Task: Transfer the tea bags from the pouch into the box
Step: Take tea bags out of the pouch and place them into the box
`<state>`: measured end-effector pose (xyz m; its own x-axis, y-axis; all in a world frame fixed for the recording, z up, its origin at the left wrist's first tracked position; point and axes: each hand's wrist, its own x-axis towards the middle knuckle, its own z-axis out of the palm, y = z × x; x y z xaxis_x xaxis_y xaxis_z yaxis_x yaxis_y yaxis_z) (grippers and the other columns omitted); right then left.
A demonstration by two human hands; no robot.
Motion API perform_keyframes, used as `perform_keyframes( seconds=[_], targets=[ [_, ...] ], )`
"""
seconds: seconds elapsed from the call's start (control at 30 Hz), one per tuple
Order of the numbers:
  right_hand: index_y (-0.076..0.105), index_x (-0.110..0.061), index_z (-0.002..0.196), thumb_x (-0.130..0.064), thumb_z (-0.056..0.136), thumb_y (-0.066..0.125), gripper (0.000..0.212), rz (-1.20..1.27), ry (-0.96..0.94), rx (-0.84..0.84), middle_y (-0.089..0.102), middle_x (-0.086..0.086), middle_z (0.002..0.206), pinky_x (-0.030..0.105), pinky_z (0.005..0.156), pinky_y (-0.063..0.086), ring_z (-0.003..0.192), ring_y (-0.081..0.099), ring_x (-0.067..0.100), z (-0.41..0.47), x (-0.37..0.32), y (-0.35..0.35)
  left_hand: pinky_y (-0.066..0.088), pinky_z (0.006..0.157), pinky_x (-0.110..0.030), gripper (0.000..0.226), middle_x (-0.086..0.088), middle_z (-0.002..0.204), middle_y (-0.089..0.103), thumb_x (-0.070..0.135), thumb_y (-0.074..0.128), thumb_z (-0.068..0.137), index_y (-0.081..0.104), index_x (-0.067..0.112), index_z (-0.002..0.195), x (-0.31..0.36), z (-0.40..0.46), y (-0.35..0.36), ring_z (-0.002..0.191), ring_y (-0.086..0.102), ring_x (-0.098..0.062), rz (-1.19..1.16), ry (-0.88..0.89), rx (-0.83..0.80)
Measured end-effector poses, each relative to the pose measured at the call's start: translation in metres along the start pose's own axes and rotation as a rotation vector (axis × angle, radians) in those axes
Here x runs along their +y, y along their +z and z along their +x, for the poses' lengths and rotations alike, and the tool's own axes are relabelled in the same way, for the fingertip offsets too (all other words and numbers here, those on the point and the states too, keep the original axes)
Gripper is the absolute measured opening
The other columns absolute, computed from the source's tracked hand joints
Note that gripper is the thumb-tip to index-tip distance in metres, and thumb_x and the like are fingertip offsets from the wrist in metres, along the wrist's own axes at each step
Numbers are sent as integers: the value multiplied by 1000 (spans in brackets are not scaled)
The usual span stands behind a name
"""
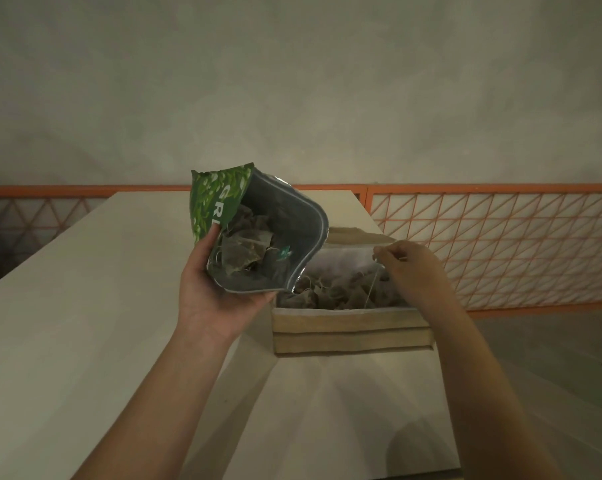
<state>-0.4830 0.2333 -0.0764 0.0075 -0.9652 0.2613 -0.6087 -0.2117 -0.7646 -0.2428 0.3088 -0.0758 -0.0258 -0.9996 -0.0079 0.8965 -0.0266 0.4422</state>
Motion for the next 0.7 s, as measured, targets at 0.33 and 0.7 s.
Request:
perform_keyframes(
  seconds=[0.33,0.7],
  targets=[
    [52,-34,115,-39,93,60,24,-81,-169,-206,62,-14,102,21,75,52,84,58,-2,-2,-12,31,59,86,-51,46,-17,136,63,46,47,99,70,18,128,0,-4,1,118,64,-38,-7,-6,-12],
    [57,-27,109,-54,98,36,36,104,-299,-37,59,-15,100,18,79,50,88,56,-6,-24,-74,26,50,101,-47,54,-15,147,54,51,45,98,58,22,142,10,-6,-9,138,47,-35,47,-51,-34]
  ],
)
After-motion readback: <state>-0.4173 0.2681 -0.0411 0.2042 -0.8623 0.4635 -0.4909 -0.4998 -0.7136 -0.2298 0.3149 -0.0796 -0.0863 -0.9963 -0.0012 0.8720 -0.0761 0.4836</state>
